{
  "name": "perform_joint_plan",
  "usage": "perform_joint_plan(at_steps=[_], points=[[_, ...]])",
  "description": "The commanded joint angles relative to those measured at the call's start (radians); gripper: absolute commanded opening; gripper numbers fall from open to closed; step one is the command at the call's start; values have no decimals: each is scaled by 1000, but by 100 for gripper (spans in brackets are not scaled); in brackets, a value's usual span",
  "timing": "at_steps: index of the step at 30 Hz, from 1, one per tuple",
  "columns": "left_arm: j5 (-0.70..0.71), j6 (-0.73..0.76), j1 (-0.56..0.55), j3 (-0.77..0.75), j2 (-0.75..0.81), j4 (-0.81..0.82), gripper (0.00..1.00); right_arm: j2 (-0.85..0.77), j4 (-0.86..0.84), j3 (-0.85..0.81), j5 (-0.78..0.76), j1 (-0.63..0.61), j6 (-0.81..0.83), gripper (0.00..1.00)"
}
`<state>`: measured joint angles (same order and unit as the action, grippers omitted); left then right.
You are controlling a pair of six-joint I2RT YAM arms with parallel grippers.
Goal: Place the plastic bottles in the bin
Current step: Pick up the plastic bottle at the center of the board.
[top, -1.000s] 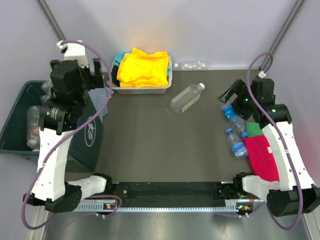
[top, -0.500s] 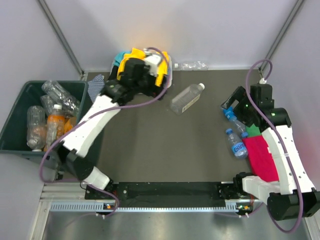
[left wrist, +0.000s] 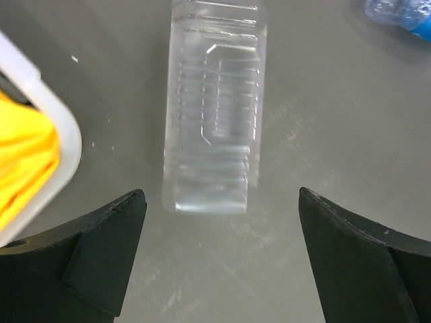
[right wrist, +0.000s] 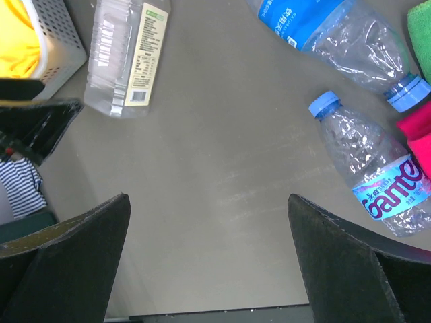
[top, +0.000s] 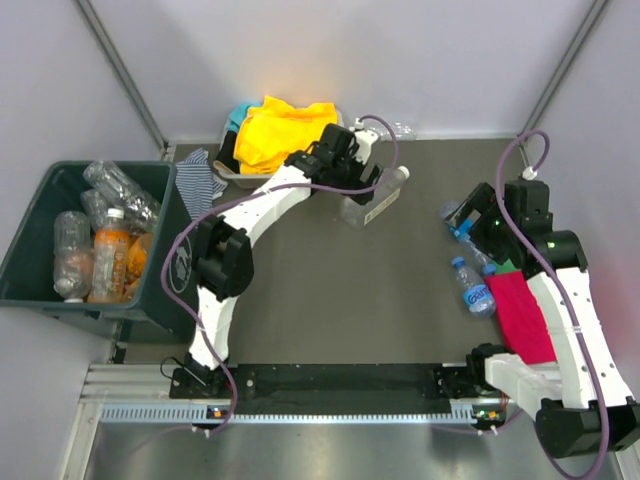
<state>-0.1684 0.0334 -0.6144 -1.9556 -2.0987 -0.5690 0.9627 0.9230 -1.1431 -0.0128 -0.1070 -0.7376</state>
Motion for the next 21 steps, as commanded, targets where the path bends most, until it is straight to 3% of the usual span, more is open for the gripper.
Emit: perform_joint_plan(at_steps=[1,8,19,21], points=[[-13,75,2,-86,-61,100,99,-18,-12,-3,8,10,-8,99],[29,117,2,-215,-231,41,99,-24,-1,0,33,10,-5,99],[7,86,1,-220,-328,11,99,-19,-9,3,45,9,9,99],[21,82,1,-218,-330,-3,95,-15,-12,3,47,9,7,99]])
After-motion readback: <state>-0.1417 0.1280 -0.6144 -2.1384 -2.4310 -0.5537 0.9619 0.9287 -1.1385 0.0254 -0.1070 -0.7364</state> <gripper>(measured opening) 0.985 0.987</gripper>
